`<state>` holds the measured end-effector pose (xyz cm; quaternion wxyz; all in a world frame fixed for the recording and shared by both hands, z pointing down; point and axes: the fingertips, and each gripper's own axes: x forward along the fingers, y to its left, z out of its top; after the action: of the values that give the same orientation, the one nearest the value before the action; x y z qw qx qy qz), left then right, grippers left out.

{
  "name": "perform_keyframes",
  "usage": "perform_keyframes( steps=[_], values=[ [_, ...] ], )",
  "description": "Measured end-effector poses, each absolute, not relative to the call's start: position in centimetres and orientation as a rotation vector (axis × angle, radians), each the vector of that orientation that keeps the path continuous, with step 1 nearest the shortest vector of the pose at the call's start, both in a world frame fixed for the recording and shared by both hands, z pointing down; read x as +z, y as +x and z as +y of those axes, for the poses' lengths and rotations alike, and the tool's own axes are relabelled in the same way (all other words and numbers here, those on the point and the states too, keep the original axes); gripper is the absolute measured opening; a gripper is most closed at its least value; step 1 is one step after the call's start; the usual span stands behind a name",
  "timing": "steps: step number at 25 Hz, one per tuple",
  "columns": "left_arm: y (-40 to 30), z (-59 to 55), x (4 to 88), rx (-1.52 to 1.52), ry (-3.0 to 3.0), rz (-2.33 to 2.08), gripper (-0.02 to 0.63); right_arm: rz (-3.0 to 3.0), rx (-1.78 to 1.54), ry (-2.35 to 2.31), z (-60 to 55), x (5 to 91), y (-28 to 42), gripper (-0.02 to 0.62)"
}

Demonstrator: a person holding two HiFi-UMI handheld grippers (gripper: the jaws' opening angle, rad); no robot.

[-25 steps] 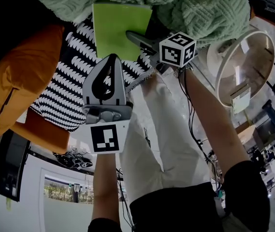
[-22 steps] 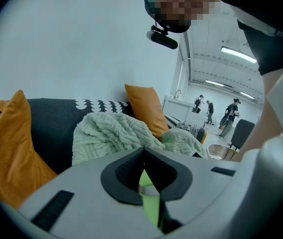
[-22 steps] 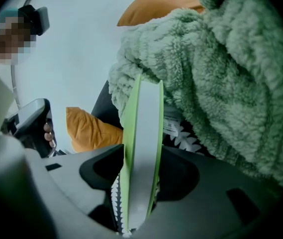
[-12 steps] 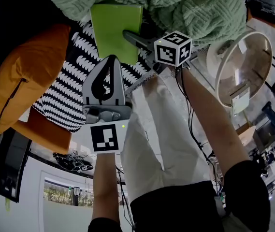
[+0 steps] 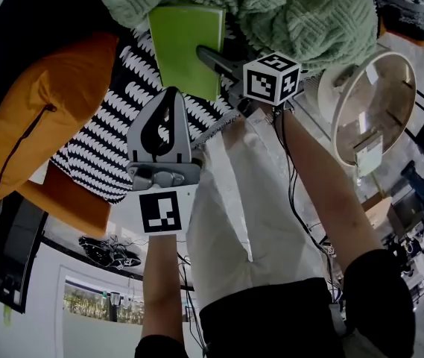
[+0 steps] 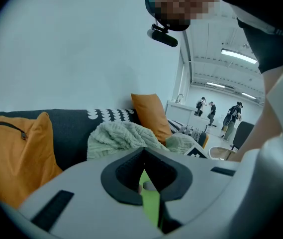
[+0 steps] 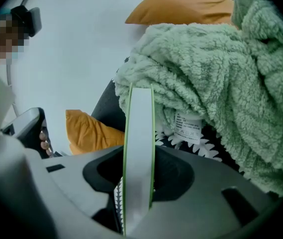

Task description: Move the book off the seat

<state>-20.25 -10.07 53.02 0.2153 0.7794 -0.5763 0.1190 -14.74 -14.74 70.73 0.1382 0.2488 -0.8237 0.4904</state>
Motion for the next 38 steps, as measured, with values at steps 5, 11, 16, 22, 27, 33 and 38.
perform_keyframes(
  steps=[5,11,16,22,27,33,38],
  values=[
    [-20.8,-9.3,51.7,0.321,2.189,-1.584,0.011,-2.375,1.340,0.753,-14.1,69.1,-14.8,0.147],
    [-21.2,-7.8,50.1,0.318,2.216,-1.560,0.011,-2.396,1.323,0.770,-12.4,66.2,-14.7,0.146],
    [-18.9,-7.4,50.3,0.330,2.241,-1.531,0.011,-2.423,1.338,0.834,-11.6,64.6,-12.1,0.146],
    [-19.5,-7.2,48.6,0.303,2.263,-1.520,0.011,-2.472,1.348,0.915,-11.4,60.7,-12.0,0.146],
    [-19.8,-6.6,46.5,0.280,2.325,-1.514,0.011,-2.550,1.285,0.985,-10.7,56.0,-11.6,0.146],
    [-19.3,-6.4,43.6,0.267,2.370,-1.508,0.011,-2.613,1.253,1.094,-10.9,51.0,-9.4,0.146],
    [-21.0,-5.5,40.9,0.256,2.368,-1.506,0.011,-2.651,1.254,1.164,-10.5,46.7,-10.3,0.146]
  ],
)
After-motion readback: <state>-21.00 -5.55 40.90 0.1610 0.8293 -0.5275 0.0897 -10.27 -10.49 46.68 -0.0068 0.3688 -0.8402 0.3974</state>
